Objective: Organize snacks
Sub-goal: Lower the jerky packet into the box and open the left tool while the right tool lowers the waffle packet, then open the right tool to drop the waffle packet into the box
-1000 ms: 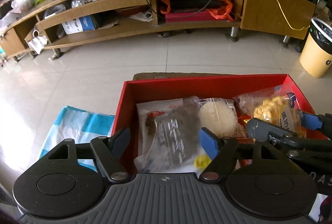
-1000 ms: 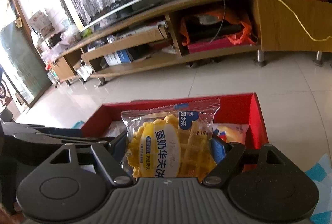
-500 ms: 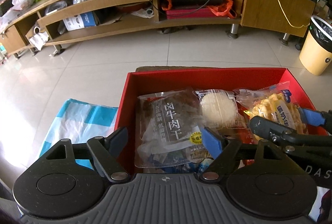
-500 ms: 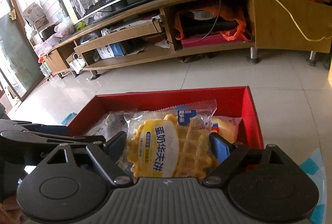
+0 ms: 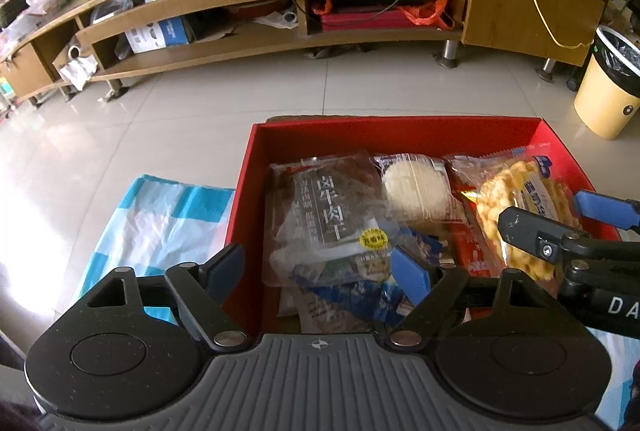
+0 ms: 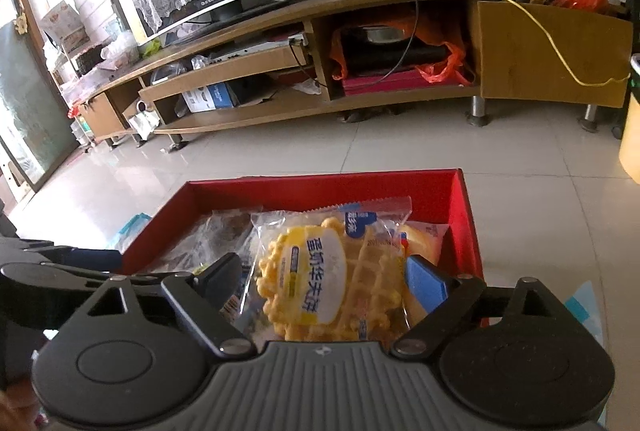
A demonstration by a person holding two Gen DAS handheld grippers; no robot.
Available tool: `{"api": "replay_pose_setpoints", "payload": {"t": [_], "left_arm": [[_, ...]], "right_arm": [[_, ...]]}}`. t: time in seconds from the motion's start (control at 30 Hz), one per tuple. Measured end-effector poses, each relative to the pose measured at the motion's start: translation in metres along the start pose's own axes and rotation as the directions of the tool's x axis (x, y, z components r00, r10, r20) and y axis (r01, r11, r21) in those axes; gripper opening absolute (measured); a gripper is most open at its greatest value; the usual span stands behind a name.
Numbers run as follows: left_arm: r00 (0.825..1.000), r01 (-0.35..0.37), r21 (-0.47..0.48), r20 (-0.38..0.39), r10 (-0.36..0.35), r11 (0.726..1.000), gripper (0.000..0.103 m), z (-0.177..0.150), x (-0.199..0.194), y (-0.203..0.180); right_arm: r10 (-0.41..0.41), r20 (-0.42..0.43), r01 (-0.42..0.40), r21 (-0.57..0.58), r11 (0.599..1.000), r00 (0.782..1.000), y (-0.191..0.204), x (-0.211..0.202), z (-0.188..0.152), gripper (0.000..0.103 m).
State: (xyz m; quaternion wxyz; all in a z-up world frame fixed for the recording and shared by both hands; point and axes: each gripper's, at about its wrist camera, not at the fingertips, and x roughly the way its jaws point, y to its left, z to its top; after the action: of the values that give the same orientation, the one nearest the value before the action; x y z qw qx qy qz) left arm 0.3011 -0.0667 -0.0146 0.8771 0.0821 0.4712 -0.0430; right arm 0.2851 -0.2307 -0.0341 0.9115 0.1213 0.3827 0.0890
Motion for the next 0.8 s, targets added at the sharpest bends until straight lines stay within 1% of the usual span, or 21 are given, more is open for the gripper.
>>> {"api": "replay_pose_setpoints", "payload": {"t": [0.23,0.37,0.6,0.8], "left_arm": [[1.000,0.005,-0.008,-0.008,-0.005,1.000,0.086,-0.008,-0.011,0.000],[1.000,0.010,-0.017,0.003,-0.010,1.000,0.086,-0.011,-0.023,0.000],[1.000,0.018,-0.014,0.011,-0.017,1.000,0.086,-0.021,-0.040,0.000],[0.999,0.029,-0.021,0.016,-0.028,0.999,0.088,-0.033,-0.057,-0.002]], "right_arm": [[-0.013,0.021,0.013,0.010,1.000,1.000,0.001,-0.020,0.001,0.088],[-0.020,0.031,0.019,0.017,1.000,0.999,0.004,-0.032,0.001,0.088],[-0.027,0.029,0.027,0.012,1.000,0.999,0.014,-0.050,-0.008,0.089],[-0.045,0.032,0.044,0.036,0.998,0.998,0.014,-0.067,-0.016,0.089]]}}
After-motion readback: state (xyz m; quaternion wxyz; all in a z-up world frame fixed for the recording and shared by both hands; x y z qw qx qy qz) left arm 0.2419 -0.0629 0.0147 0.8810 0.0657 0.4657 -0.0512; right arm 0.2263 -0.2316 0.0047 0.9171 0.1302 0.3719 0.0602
